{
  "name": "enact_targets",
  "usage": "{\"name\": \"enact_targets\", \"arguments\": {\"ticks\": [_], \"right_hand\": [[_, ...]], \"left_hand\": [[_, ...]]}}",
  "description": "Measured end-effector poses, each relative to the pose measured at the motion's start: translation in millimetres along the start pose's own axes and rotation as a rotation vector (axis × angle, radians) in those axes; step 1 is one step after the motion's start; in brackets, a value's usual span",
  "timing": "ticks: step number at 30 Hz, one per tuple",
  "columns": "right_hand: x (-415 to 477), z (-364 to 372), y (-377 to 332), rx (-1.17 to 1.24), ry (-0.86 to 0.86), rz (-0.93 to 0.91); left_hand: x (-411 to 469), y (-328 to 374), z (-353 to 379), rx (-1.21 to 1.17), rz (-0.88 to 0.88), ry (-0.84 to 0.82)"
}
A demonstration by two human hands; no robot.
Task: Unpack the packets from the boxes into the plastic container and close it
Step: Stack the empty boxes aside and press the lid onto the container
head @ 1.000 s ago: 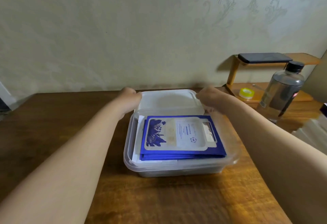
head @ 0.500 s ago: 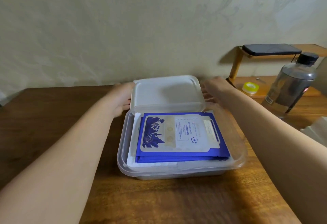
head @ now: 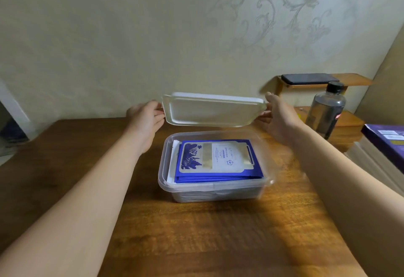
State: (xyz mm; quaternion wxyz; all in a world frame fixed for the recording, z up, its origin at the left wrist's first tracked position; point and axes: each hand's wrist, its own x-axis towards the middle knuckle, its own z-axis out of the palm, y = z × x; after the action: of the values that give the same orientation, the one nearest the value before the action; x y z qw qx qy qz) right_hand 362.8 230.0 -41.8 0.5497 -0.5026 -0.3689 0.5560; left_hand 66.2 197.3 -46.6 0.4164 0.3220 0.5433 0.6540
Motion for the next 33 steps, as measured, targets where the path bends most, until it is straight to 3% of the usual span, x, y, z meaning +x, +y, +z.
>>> {"name": "enact_targets", "arguments": {"ticks": [8,13,21,33], "right_hand": [[-52,0,3,-0.039,-0.007,-0.095],[-72,-13,9,-0.419,-0.016,-0.246],[-94,-14,13,-0.583,-0.004,-0.212],[-103,-24,19,-0.724,-0.035,-0.270]], "left_hand": [[-49,7,-22,0.044,0.094,-0.020],[-64,1,-34,0.070,0.073,-0.036],[-83,-12,-36,0.435,0.161,-0.084],[-95,-22,-37,0.637,0.188,-0.087]]}}
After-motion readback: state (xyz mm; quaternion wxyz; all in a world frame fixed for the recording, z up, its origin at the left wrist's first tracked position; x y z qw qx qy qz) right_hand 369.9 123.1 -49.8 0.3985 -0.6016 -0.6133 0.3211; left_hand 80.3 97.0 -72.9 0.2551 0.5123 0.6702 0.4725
